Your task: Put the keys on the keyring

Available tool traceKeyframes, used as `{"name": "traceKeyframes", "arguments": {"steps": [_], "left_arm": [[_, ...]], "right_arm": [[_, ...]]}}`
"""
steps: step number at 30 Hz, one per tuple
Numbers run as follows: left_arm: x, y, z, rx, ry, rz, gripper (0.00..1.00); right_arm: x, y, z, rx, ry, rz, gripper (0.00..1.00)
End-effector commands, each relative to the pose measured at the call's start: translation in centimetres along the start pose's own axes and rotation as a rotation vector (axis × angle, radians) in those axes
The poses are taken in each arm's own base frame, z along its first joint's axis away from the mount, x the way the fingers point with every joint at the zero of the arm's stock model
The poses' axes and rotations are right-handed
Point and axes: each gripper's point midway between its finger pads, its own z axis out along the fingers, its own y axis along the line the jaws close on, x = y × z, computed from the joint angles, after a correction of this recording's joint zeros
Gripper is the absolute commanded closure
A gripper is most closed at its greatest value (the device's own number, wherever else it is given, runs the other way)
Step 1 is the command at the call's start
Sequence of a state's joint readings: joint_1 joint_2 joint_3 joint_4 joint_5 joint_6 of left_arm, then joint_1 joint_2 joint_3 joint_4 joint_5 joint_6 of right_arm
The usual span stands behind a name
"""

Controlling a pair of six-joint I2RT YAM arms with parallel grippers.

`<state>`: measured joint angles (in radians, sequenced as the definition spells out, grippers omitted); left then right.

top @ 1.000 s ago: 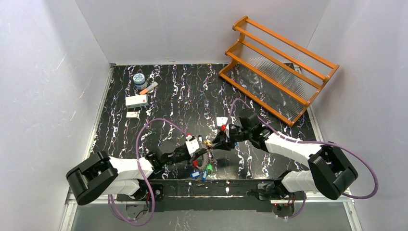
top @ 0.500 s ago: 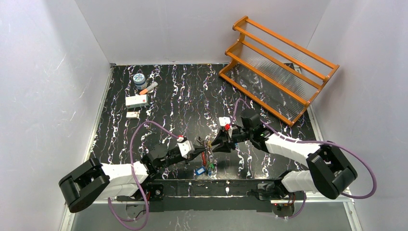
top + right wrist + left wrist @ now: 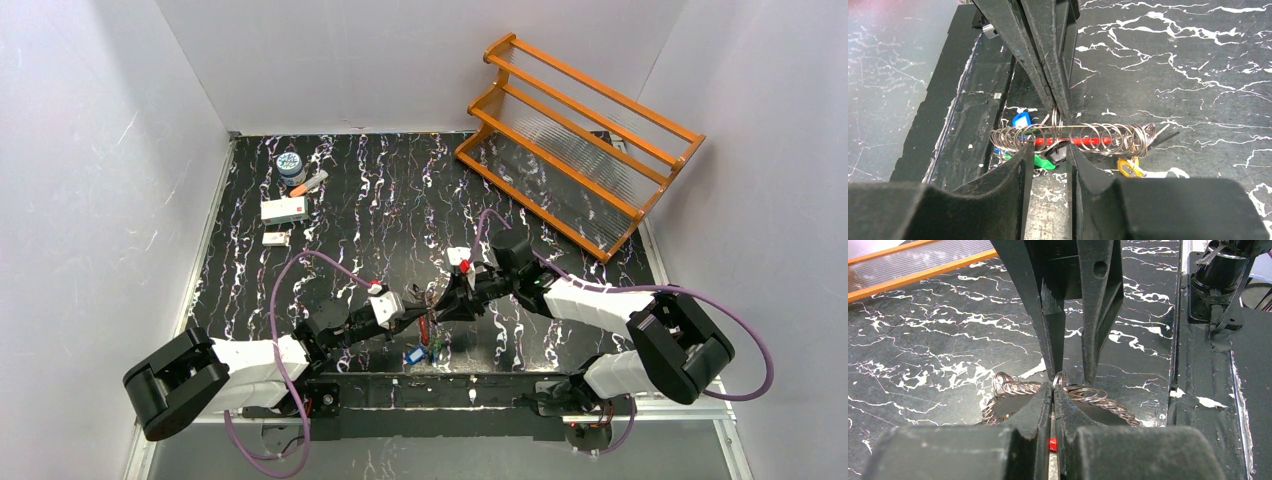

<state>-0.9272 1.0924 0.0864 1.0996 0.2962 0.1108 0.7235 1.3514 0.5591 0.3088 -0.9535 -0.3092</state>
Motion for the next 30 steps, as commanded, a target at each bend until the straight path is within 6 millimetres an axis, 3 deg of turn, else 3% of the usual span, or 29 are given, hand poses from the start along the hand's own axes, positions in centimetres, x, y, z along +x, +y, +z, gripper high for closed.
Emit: {"name": "traceKeyframes", "arguments": {"steps": [1, 11, 30], "left_arm": [[-1.5, 0.0, 0.1, -0.003, -0.061, 0.014, 1.00], [-1.8, 0.1, 0.0, -0.007, -0.072, 0.021, 1.00], [-2.8, -0.4, -0.3, 0.017, -0.123, 0.027, 1.00]], "right_arm": [[-2.2, -0.8, 0.3, 0.008, -0.044, -0.048, 0.64], [-0.8, -1.0, 0.6, 0.000, -0.010, -0.009, 0.99], [0.1, -2.2, 2.4, 0.000, 0.027, 0.030, 0.99]]}}
